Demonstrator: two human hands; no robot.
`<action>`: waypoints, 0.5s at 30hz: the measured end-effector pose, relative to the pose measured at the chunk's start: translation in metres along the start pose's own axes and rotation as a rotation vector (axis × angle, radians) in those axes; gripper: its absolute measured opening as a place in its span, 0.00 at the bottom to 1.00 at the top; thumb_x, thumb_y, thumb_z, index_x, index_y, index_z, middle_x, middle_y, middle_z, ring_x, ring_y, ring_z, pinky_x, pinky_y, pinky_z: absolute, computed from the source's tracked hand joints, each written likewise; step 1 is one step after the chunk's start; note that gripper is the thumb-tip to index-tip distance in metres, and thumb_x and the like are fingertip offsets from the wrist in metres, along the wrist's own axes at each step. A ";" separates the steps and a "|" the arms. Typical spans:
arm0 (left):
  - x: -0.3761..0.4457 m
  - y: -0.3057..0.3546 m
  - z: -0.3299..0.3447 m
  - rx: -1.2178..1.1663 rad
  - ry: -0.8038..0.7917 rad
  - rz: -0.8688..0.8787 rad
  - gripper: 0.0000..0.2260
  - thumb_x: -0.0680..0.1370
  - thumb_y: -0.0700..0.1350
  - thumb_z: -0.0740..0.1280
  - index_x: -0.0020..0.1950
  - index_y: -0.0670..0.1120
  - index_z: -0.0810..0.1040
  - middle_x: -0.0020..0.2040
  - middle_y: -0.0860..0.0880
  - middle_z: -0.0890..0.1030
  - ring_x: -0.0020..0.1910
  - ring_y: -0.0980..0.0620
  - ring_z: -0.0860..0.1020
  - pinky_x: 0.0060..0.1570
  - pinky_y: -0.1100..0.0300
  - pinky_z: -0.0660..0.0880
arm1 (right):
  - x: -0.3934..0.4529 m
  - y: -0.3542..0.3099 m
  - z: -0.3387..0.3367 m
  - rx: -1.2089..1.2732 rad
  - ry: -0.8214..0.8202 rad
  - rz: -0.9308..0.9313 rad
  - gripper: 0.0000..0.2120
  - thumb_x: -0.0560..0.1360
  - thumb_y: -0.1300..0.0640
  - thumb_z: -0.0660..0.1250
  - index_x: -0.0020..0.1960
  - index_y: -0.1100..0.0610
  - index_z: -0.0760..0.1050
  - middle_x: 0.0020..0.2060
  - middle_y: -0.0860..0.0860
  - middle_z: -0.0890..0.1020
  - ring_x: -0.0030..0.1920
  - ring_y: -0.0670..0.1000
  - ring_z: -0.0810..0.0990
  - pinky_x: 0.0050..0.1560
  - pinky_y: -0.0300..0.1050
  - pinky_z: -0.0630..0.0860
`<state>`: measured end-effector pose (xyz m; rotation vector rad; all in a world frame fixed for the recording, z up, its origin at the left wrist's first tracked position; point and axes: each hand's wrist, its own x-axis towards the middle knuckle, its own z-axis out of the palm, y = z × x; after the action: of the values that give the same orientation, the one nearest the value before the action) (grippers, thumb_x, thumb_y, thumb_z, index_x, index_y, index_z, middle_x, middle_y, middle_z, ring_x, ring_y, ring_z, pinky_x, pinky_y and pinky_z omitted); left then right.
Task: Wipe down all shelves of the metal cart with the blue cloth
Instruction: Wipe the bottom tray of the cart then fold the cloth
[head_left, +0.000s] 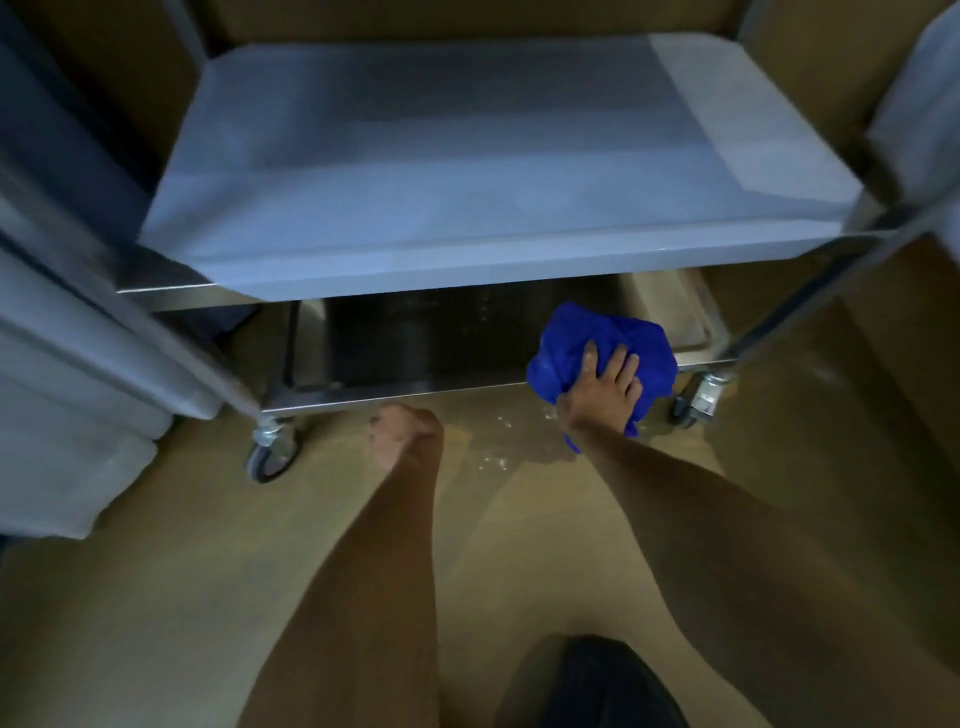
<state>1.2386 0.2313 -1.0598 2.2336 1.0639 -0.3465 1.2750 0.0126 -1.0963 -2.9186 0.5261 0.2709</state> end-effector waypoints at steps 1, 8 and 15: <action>-0.006 0.011 0.011 -0.006 -0.024 0.008 0.16 0.80 0.45 0.60 0.63 0.39 0.76 0.63 0.39 0.77 0.64 0.40 0.75 0.61 0.53 0.72 | 0.011 0.016 -0.008 -0.004 -0.010 0.038 0.39 0.79 0.45 0.62 0.82 0.50 0.43 0.80 0.61 0.43 0.79 0.64 0.42 0.77 0.59 0.47; -0.005 0.045 0.051 -0.097 0.072 -0.005 0.19 0.83 0.46 0.58 0.64 0.32 0.74 0.65 0.34 0.75 0.67 0.36 0.73 0.65 0.50 0.69 | 0.060 0.099 -0.037 0.130 -0.003 0.255 0.34 0.81 0.46 0.56 0.82 0.52 0.44 0.80 0.60 0.44 0.79 0.64 0.43 0.77 0.61 0.48; -0.002 0.041 0.049 -0.164 0.130 -0.109 0.19 0.81 0.50 0.64 0.64 0.36 0.74 0.64 0.35 0.76 0.64 0.36 0.75 0.63 0.49 0.71 | 0.048 0.096 -0.022 -0.074 0.043 0.034 0.32 0.82 0.44 0.50 0.82 0.55 0.46 0.79 0.62 0.50 0.79 0.65 0.48 0.77 0.60 0.48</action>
<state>1.2704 0.1795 -1.0794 2.0802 1.2396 -0.1554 1.2878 -0.0964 -1.0969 -2.9959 0.5844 0.2377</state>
